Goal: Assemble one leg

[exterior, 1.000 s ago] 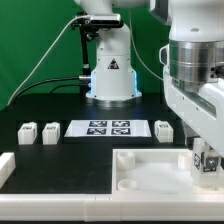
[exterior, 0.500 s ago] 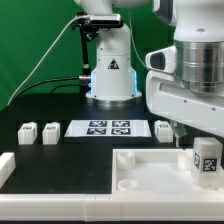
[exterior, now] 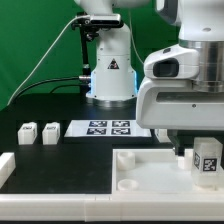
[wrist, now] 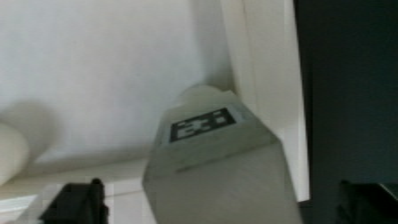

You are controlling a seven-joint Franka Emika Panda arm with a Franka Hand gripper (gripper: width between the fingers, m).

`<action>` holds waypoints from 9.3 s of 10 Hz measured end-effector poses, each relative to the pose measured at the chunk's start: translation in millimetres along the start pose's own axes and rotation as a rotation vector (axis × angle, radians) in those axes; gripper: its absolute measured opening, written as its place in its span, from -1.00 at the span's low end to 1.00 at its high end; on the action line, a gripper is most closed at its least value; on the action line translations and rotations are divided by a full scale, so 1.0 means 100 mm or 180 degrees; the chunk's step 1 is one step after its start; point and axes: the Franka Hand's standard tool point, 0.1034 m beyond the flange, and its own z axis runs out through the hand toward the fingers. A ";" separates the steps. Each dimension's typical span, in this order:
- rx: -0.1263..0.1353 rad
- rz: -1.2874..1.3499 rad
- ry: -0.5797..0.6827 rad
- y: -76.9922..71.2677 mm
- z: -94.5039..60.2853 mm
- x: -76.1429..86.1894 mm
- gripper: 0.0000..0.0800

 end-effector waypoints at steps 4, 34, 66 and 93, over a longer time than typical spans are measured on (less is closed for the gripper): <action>-0.0089 -0.0806 -0.0002 0.07 0.00 0.01 0.55; -0.0203 -0.0878 0.0020 -0.04 0.02 0.00 0.62; -0.0250 0.0136 0.0019 -0.02 0.05 0.01 0.62; -0.0215 0.3788 0.0170 0.07 0.06 0.03 -0.27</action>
Offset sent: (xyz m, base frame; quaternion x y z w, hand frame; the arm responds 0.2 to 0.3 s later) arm 0.0000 0.0000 0.0000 0.0000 0.0000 0.0000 1.0000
